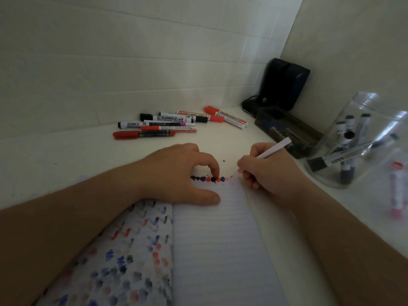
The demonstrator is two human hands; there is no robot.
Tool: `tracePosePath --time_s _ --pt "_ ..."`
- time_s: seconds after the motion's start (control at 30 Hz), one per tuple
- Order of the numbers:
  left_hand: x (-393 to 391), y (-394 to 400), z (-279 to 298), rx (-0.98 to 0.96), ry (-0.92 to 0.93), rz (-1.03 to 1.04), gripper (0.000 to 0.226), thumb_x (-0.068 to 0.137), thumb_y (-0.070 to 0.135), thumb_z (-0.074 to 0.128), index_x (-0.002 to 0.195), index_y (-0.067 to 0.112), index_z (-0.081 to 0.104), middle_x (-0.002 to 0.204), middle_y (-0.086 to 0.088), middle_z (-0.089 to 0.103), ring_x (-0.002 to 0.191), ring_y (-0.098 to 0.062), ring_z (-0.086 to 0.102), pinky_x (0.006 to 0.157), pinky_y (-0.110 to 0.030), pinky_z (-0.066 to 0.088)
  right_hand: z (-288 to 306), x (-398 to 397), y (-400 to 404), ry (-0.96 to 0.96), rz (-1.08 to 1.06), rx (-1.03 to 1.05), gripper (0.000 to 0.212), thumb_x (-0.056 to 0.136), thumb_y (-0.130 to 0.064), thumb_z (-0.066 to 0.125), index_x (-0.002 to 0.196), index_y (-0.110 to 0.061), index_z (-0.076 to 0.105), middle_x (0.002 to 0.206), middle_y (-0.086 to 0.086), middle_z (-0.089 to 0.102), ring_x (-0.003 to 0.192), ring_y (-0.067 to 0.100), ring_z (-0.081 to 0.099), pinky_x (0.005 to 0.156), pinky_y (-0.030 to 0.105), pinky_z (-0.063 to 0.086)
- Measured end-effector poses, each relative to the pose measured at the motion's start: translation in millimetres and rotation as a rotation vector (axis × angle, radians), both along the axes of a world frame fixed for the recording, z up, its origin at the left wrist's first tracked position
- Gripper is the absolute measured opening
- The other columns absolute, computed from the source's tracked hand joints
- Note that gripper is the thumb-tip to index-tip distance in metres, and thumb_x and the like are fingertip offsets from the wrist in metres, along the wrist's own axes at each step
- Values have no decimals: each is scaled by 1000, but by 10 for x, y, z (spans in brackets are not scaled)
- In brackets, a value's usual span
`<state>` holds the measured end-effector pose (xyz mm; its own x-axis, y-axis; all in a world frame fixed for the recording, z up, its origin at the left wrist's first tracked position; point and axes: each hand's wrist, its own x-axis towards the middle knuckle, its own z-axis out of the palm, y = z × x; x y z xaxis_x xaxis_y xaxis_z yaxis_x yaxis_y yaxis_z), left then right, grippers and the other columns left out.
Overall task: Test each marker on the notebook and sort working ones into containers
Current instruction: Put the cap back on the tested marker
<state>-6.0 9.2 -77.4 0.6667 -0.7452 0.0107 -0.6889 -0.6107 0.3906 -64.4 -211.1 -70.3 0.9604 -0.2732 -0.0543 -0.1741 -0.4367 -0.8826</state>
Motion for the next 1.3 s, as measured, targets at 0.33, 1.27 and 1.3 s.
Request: tracePosePath --time_s 0.33,1.27,1.3 --pt "-10 -1 17 0 11 -2 51 70 81 66 114 58 53 100 18 48 91 0 50 80 -27 46 -4 -28 31 -34 2 -117 26 87 -7 70 69 -10 52 56 7 67 47 17 59 57 33 55" --pt "-18 -6 20 16 -11 -13 52 72 80 66 117 57 54 102 20 48 92 1 50 78 -25 44 -42 -40 27 -65 4 -69 28 86 -5 70 68 -11 50 57 10 66 49 20 60 58 35 55" --pt "-17 -5 16 12 -11 -15 53 72 80 66 118 57 53 102 20 49 93 1 50 79 -25 44 -35 -40 26 -53 13 -68 28 87 -4 70 68 -11 50 56 8 66 48 19 60 56 33 54"
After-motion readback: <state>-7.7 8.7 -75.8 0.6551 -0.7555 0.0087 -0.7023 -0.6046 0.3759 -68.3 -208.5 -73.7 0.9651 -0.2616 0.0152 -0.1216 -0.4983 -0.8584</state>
